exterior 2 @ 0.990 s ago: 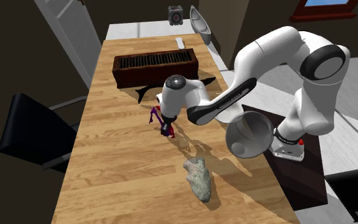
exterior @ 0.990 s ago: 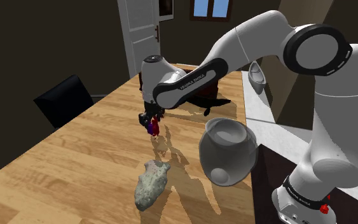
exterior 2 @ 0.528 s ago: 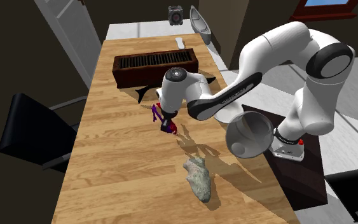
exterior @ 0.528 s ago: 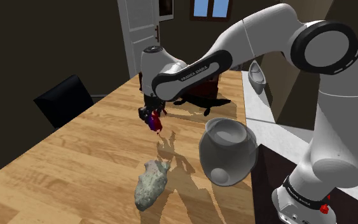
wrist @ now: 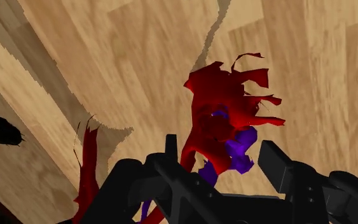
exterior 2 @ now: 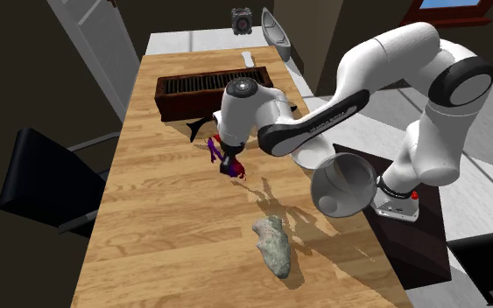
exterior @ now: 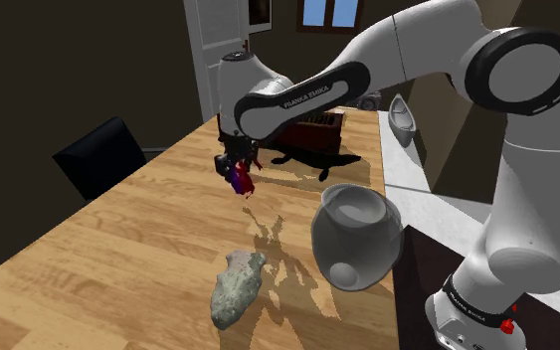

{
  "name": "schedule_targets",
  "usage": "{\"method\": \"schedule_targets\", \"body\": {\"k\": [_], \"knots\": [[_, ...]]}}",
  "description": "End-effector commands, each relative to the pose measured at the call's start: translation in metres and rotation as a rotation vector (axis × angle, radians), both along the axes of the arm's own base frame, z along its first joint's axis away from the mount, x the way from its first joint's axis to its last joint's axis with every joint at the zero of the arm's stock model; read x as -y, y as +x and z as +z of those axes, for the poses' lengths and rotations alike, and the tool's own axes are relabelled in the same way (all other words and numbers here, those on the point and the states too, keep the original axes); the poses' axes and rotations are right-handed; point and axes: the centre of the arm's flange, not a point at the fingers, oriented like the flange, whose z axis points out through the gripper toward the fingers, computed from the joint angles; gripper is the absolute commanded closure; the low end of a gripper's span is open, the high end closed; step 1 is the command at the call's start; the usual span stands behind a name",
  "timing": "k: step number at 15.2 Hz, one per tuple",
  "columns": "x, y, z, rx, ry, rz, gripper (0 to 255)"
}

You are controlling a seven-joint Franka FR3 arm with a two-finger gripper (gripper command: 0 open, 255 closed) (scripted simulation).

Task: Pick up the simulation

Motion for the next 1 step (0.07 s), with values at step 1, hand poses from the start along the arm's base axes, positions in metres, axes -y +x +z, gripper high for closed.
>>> {"method": "schedule_targets", "body": {"k": [1], "knots": [[-0.0001,0.0002,0.0030,0.000,0.000,0.000,255]]}}
